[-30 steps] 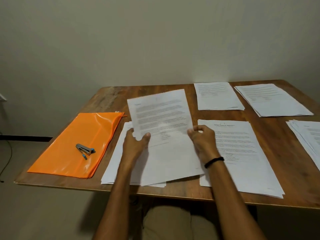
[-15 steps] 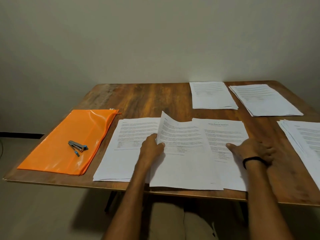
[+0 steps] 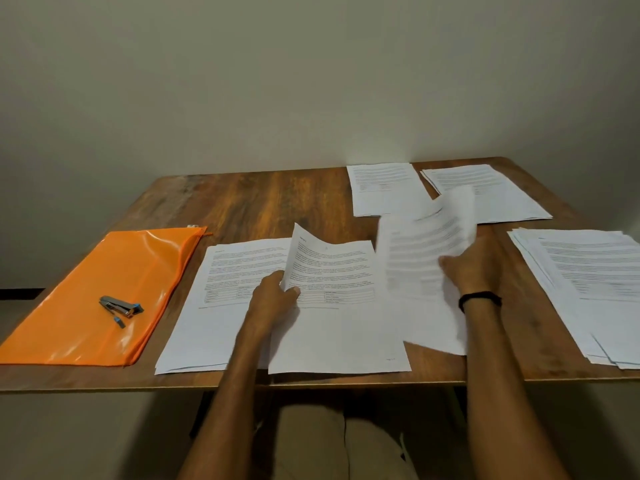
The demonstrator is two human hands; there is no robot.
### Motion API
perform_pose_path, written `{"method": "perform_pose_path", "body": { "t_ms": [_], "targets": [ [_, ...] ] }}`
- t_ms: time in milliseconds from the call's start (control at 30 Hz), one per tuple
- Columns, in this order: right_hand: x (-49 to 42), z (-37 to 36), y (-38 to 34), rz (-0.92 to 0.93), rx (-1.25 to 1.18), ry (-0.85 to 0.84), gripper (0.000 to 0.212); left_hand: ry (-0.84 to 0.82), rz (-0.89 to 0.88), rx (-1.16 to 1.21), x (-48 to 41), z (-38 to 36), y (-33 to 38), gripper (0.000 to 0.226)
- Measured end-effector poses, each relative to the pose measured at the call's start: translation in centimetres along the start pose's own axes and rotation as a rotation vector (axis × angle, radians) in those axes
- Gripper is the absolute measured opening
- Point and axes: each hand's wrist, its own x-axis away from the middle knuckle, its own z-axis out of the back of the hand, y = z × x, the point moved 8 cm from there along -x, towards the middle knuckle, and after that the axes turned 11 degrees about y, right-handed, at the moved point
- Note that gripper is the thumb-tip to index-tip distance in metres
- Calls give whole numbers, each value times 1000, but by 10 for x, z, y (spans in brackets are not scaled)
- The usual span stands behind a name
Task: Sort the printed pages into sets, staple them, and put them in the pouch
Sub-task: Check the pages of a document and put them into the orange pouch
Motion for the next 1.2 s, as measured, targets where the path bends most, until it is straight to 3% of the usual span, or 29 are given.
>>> {"method": "perform_pose_path", "body": {
  "t_ms": [67, 167, 267, 333, 400, 467, 533, 600, 700, 833, 967, 1033, 1133, 1200],
  "targets": [
    [-3, 38, -16, -6, -73, 164, 56, 1, -5, -7, -1, -1, 1, 36],
    [-20, 68, -29, -76, -410, 179, 68, 4, -22, -13, -2, -4, 7, 39],
    [-29, 80, -40, -118, -912, -26, 52, -9, -42, -5, -3, -9, 19, 43],
    [-20, 70, -44, -227, -1030, -269, 40, -27, -39, 22, -5, -15, 25, 43],
    [-6, 49, -42, -326, -1025, -489, 44, -54, -48, 54, -5, -22, 34, 41],
    [10, 23, -34, -366, -913, -583, 73, -89, -61, 86, -5, -32, 41, 42],
    [18, -2, -19, -245, -693, -517, 93, -116, -45, 134, -2, -44, 47, 40],
    [28, -21, -9, -51, -408, -407, 72, -92, 10, 162, 1, -53, 47, 36],
    [39, -49, 15, -73, -223, -405, 30, -25, 21, 98, 5, -58, 47, 44],
    [38, -55, 18, 4, -8, -326, 32, 19, -103, 39, 6, -63, 61, 38],
    [36, -63, 28, 38, 265, -183, 30, 118, -118, 79, 18, -57, 80, 16],
    [34, -57, 29, -25, 387, -99, 42, 153, -138, 57, 23, -57, 87, 27],
    [36, -45, 22, -57, 502, -27, 68, 14, -173, 83, 33, -71, 87, 22],
    [41, -41, 11, -11, 490, 11, 68, 84, -165, 24, 30, -64, 79, 20]
  ]
}}
